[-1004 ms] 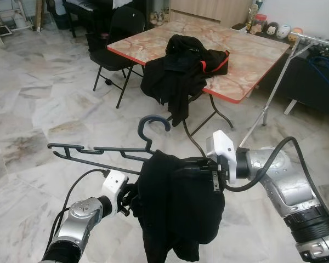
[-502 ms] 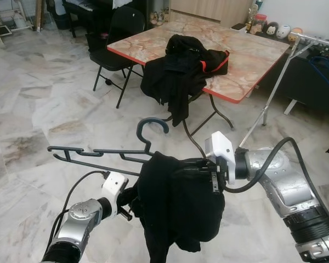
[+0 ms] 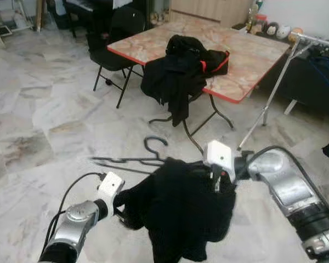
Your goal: Hang hanger
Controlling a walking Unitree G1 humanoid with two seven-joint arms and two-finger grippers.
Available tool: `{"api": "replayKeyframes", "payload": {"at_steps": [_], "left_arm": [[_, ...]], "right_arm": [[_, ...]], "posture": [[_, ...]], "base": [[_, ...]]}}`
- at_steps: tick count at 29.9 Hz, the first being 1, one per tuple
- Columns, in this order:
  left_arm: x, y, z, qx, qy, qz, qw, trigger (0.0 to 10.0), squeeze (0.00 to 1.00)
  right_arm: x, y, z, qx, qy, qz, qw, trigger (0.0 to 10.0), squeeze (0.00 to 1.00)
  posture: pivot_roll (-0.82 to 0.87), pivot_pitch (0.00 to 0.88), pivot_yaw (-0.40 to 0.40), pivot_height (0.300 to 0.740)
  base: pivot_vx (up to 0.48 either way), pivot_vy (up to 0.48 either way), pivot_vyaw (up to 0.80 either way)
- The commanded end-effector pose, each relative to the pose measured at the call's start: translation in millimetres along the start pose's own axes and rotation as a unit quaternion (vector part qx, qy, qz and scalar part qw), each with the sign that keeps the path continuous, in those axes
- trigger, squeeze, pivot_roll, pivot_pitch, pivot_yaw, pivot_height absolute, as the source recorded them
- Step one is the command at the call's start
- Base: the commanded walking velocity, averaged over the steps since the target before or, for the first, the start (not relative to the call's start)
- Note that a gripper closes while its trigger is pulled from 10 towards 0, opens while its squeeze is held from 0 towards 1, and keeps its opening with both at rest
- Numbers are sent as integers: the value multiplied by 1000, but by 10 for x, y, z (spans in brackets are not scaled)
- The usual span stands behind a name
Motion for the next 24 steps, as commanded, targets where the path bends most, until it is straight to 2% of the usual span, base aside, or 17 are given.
{"api": "replayKeyframes", "payload": {"at_steps": [1, 2, 3, 4, 10, 13, 16, 19, 24], "left_arm": [[8, -91, -8, 24, -3, 15, 1000, 235, 0], [-1, -102, -11, 28, -4, 15, 999, 4196, 0], [-6, -109, -12, 31, -5, 15, 999, 5725, 0], [-25, -108, -12, 32, -9, 17, 999, 10000, 0], [-99, -111, -15, 41, -24, 32, 998, 10000, 0], [-105, -151, -16, 54, -25, 34, 998, 10000, 0], [-106, -207, -30, 71, -26, 37, 996, 10000, 0], [-107, -229, -34, 80, -25, 37, 996, 10000, 0], [-83, -194, -19, 70, -17, 30, 997, 10000, 0]], "right_arm": [[74, 129, -84, -23, 4, -21, 1000, 10000, 0], [76, 132, -94, -24, 4, -22, 999, 10000, 0], [77, 133, -99, -24, 4, -23, 999, 10000, 0], [61, 159, -114, -33, 1, -24, 999, 10000, 0], [20, 270, -153, -65, 0, -32, 997, 10000, 0], [146, 291, -200, -67, 53, -6, 996, 10000, 0], [222, 315, -238, -72, 83, 7, 994, 10000, 0], [201, 335, -228, -80, 77, 9, 994, 10000, 0], [212, 268, -172, -64, 84, 9, 994, 10000, 0]], "posture": [[-124, 0, -21, 740], [-127, 0, -18, 740], [-127, 0, -18, 740], [-129, 0, -17, 740], [-128, 0, -14, 740], [-128, 0, -14, 740], [-128, 0, -14, 740], [-130, 0, -14, 740], [-128, 0, -14, 740]], "base": [[0, 0, 0], [0, 0, 0], [0, 0, 0], [0, 0, 0], [0, 0, 0], [0, 0, 0], [0, 0, 0], [0, 0, 0], [0, 0, 0]]}}
Point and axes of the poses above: a point about 5 cm out from each wrist's last joint towards the gripper, its own z axis pointing out of the wrist towards the gripper, its own x axis along the axis of the wrist's last joint, y = z × x, the point moved 5 cm from there along z, pointing out of the wrist towards the gripper, and after that the axes turned 7 degrees about -z, right-handed, at the moved point
